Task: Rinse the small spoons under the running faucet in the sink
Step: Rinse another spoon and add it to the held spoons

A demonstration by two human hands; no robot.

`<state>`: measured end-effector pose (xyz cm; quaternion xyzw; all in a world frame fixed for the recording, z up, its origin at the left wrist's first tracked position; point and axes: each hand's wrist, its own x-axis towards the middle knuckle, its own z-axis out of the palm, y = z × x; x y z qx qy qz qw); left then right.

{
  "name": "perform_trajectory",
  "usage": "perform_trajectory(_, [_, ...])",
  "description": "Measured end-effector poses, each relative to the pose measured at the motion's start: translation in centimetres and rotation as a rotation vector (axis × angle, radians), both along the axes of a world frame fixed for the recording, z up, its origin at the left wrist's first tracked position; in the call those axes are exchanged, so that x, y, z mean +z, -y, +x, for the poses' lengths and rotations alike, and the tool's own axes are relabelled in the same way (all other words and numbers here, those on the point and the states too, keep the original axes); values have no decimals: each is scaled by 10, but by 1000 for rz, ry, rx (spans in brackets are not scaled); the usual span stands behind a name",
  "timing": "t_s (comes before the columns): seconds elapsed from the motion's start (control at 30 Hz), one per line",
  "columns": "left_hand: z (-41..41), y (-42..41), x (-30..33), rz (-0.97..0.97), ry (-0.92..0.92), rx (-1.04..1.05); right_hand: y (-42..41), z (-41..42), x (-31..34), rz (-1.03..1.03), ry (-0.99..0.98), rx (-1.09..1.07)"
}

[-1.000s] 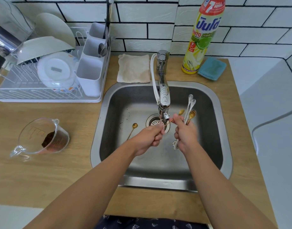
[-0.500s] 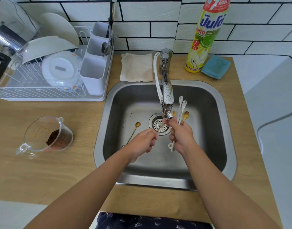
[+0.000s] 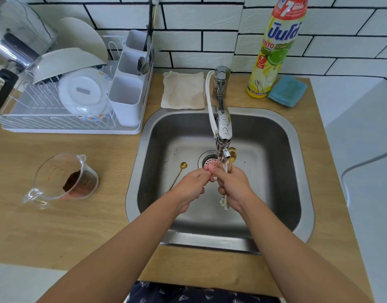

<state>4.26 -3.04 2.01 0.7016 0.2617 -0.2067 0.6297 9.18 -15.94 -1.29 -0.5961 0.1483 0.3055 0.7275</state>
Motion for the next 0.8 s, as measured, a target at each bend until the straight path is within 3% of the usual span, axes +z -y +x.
perform_trajectory(0.13, [-10, -6, -5, 172, 55, -86, 13, 20, -6, 65, -62, -215])
perform_trajectory(0.2, [-12, -7, -6, 182, 44, -103, 12, 16, -6, 42, -48, -138])
perform_trajectory(0.3, [-10, -9, -3, -18, -53, -22, 9, 5, -7, 35, -1, 28])
perform_trajectory(0.4, [-10, -15, 0, -297, -210, 91, 10, 12, -5, 56, 12, -109])
perform_trajectory(0.47, [-16, -21, -1, -336, -288, 57, 10, 16, -3, 40, 39, -157])
perform_trajectory(0.57, [-28, -31, -3, -327, -365, -12, 7, 14, -5, -27, 97, -66])
perform_trajectory(0.8, [-27, -38, 0, -388, -419, 19, -7, -3, -10, -207, 260, 34])
